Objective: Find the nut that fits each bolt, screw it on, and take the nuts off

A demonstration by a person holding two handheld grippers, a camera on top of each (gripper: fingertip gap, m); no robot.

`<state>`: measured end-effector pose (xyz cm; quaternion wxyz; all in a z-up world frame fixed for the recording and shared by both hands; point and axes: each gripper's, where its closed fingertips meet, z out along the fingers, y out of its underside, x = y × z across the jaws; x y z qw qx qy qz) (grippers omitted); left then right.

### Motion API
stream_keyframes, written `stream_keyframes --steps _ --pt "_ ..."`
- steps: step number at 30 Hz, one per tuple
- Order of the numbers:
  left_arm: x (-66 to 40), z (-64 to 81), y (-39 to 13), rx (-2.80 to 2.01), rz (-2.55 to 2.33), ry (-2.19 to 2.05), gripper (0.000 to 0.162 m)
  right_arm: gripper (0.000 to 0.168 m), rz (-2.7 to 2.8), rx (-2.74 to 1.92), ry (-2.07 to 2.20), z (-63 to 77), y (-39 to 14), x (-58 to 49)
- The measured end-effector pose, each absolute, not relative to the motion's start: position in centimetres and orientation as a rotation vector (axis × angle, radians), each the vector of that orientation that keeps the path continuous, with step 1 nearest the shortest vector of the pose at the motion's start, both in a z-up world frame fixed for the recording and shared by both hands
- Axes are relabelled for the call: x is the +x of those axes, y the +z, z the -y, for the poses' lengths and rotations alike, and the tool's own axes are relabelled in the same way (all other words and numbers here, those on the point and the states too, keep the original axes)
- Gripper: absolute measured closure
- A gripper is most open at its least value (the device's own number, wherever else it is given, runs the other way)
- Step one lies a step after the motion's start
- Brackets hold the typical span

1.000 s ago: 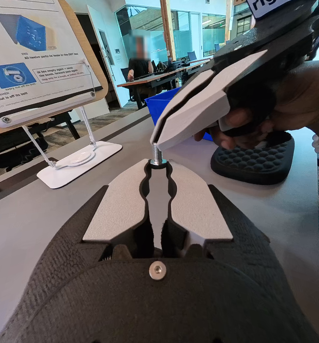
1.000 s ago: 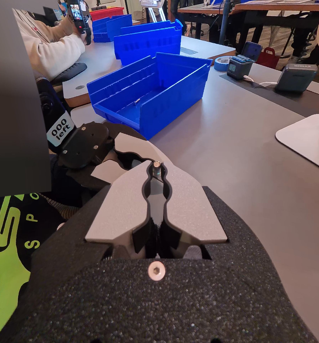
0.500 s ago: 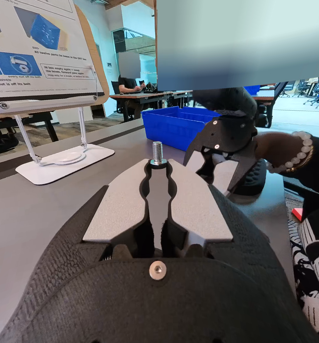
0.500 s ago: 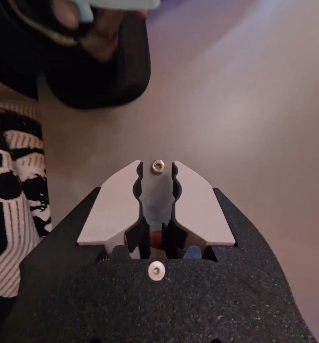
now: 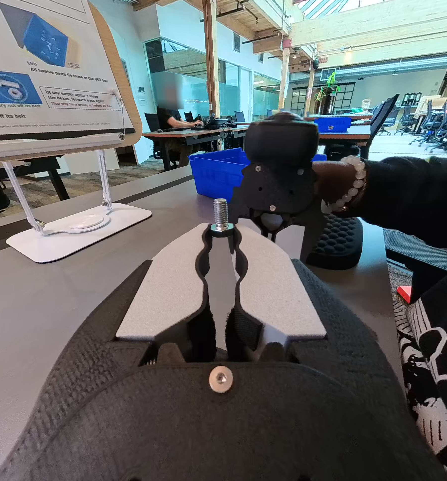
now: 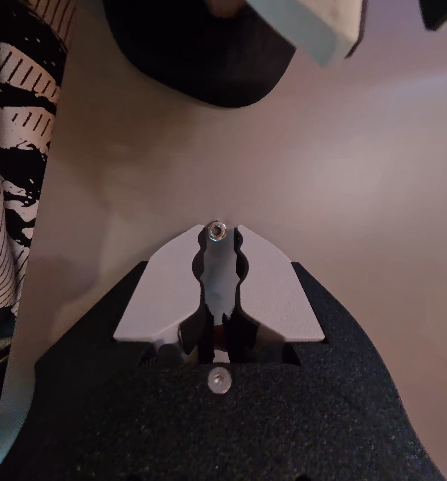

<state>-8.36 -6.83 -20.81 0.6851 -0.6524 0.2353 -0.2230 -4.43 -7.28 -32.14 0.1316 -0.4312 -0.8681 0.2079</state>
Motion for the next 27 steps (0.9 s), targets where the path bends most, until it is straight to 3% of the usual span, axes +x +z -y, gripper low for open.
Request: stream_keyframes --steps 10,21,27 --pt "-8.0 7.4 -20.4 -1.422 -0.553 -0.571 0.147 0.154 2.509 -1.234 0.646 7.4 -31.7 -4.0" --pt "-2.3 11.7 -19.9 -1.315 -0.842 -0.940 0.147 0.154 2.430 -0.840 0.974 10.5 -17.0 -2.3" --pt "-1.1 12.3 -20.8 -1.347 -0.927 -0.983 0.147 0.154 2.651 -0.656 0.945 13.0 -17.3 -3.0"
